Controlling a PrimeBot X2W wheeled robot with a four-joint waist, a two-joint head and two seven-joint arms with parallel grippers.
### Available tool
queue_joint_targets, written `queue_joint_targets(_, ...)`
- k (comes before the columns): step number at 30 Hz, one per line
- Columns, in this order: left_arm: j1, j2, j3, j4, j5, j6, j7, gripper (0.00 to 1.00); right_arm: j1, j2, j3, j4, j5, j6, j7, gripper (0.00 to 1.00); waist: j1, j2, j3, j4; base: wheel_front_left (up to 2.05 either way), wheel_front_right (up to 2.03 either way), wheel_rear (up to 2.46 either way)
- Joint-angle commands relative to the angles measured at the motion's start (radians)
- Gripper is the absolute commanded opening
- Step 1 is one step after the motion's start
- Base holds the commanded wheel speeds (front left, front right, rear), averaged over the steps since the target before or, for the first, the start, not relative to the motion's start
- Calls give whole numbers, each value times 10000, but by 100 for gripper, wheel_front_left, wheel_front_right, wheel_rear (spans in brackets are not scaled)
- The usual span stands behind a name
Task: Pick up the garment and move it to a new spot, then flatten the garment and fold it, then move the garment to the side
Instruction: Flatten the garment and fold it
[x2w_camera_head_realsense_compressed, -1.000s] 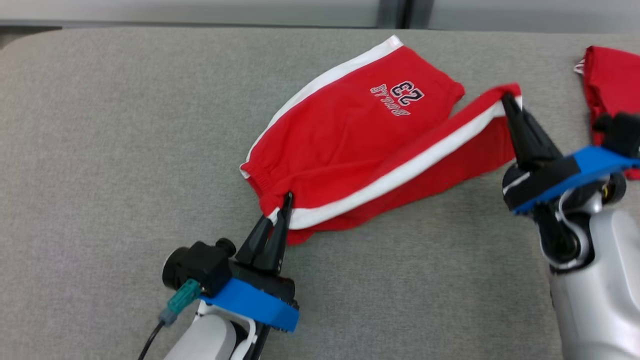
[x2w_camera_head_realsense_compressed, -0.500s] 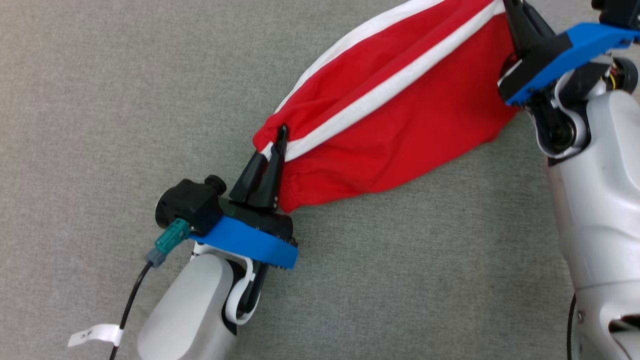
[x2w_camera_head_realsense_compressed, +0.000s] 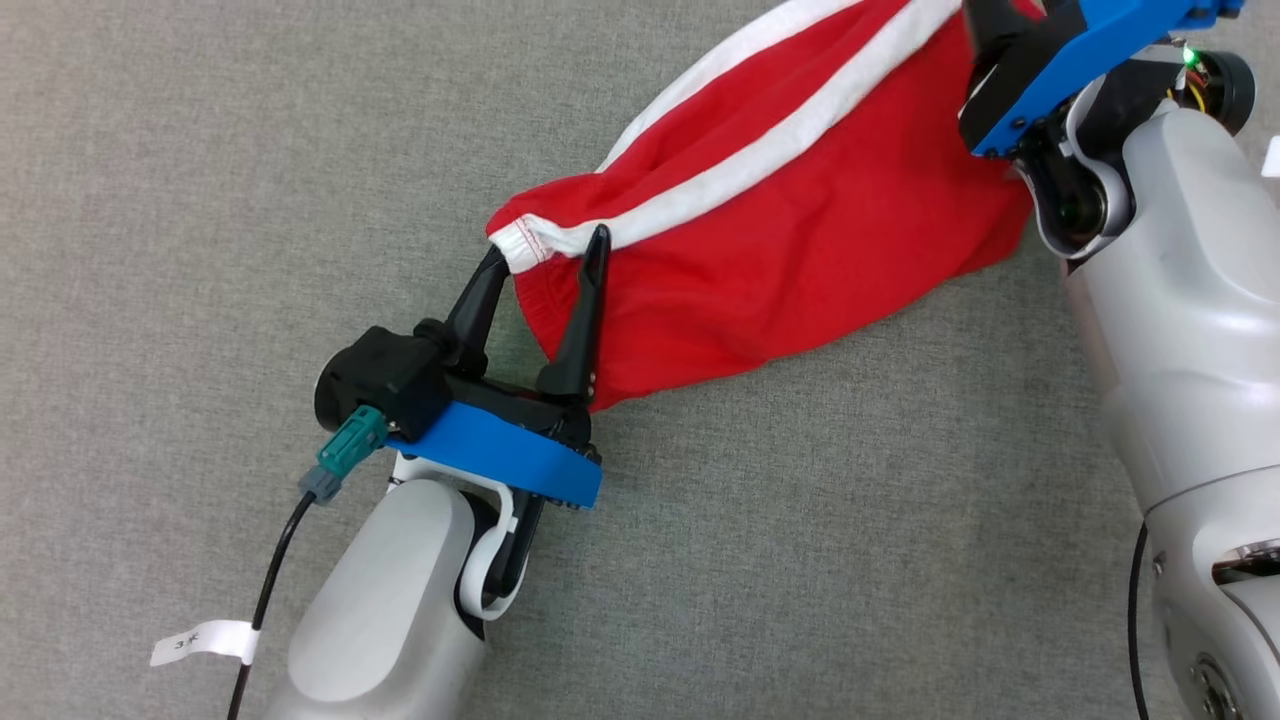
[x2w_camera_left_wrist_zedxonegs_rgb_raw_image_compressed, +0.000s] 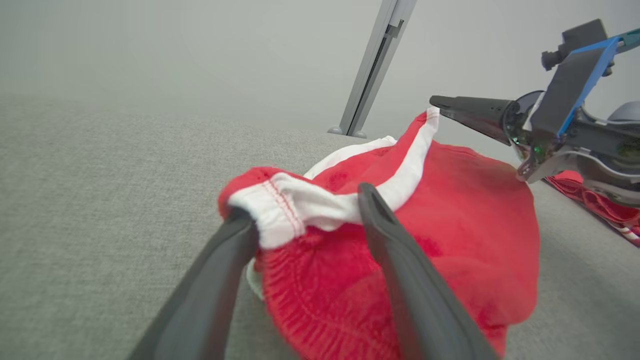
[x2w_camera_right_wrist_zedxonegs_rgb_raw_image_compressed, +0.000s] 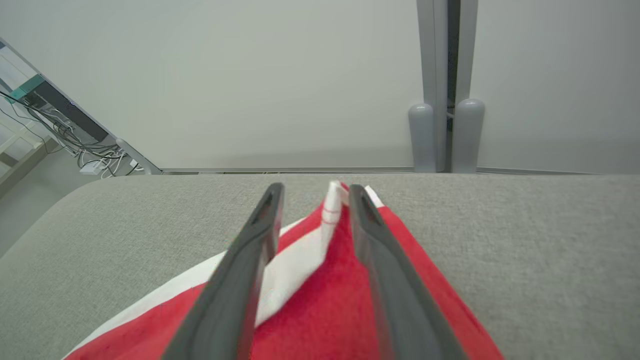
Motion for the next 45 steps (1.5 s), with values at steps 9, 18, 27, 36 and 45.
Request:
queue_joint_targets(9, 1273, -79, 395, -717, 667, 138, -42, 100, 488, -906, 1069, 533, 520, 4, -616, 100, -2, 0, -651, 33, 0, 0, 0)
queue_joint_targets(18, 2638, 166, 1152, -1873, 1154, 488, -42, 100, 1340, -2011, 1995, 626, 1014, 6, -606, 100, -2, 0, -1166, 315, 0, 0, 0)
queue_joint_targets(27, 3043, 23, 2554, -3130, 1550, 854, -41, 100, 1493, -2580, 2547, 1009, 1117, 6, -299, 100, -2, 0, -1119, 608, 0, 0, 0)
queue_joint_targets(36, 3193, -173, 3777, -3424, 1684, 876, -41, 100, 1459, -2663, 3033, 1693, 1002, 4, 181, 100, -2, 0, -1011, 800, 0, 0, 0)
queue_joint_targets(45, 3183, -229, 4026, -3229, 1802, 690, -41, 100, 1535, -2464, 3550, 1444, 1443, 4, 466, 0, -2, 0, -1000, 679, 0, 0, 0)
